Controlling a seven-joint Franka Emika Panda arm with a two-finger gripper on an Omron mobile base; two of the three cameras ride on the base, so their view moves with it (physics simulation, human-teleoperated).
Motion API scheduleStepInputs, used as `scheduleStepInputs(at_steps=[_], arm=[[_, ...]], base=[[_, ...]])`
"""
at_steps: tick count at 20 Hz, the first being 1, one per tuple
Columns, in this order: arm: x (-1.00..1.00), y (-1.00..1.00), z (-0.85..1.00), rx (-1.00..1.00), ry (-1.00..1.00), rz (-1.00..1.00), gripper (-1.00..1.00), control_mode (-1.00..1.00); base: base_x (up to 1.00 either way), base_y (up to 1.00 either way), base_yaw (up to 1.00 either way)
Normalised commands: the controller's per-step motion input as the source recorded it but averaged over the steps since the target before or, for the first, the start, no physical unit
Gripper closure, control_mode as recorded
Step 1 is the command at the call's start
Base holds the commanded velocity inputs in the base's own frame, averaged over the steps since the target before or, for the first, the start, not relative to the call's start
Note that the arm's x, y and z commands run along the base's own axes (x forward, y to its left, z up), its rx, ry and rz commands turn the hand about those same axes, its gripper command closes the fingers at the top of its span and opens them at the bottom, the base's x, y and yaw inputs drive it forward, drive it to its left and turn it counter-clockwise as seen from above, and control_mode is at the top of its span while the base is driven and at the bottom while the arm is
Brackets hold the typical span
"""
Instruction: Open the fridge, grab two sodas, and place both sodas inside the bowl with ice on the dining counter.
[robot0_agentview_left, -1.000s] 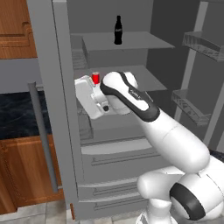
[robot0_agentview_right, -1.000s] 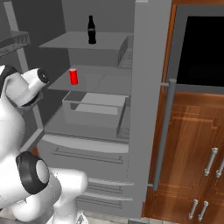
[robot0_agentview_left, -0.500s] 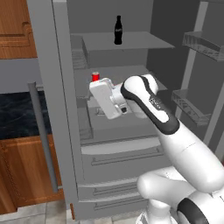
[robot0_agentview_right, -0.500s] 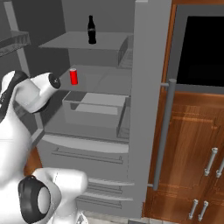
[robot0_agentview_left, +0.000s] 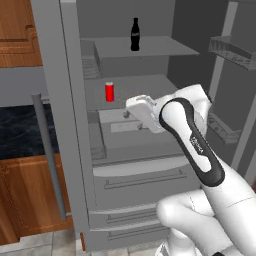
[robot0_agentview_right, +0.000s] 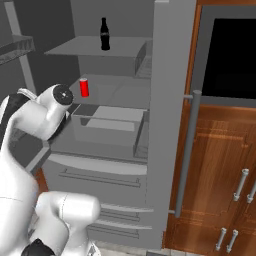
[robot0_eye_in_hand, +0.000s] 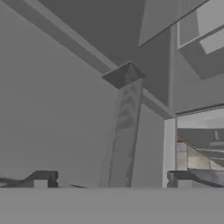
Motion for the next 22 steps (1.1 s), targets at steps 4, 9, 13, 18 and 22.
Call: scheduleStepInputs(at_steps=[4, 9, 13, 18, 22], arm=[[-0.48, -0.66, -0.14, -0.24, -0.26, -0.21, -1.0, -1.0], [-0.4, -0.53, -0.38, -0.28, -0.2, -0.22, -1.0, -1.0], [-0.31, -0.57, -0.37, -0.27, -0.11, -0.2, -1.0, -1.0], [-0.19, -0.53, -0.34, -0.14, -0.03, -0.13, -1.0, -1.0], [0.0, -0.01, -0.2, 0.0, 0.02, 0.0, -1.0, -1.0]], base=[[0.0, 0.0, 0.0], [0.0, 0.0, 0.0], [0.0, 0.0, 0.0], [0.0, 0.0, 0.0], [0.0, 0.0, 0.0]])
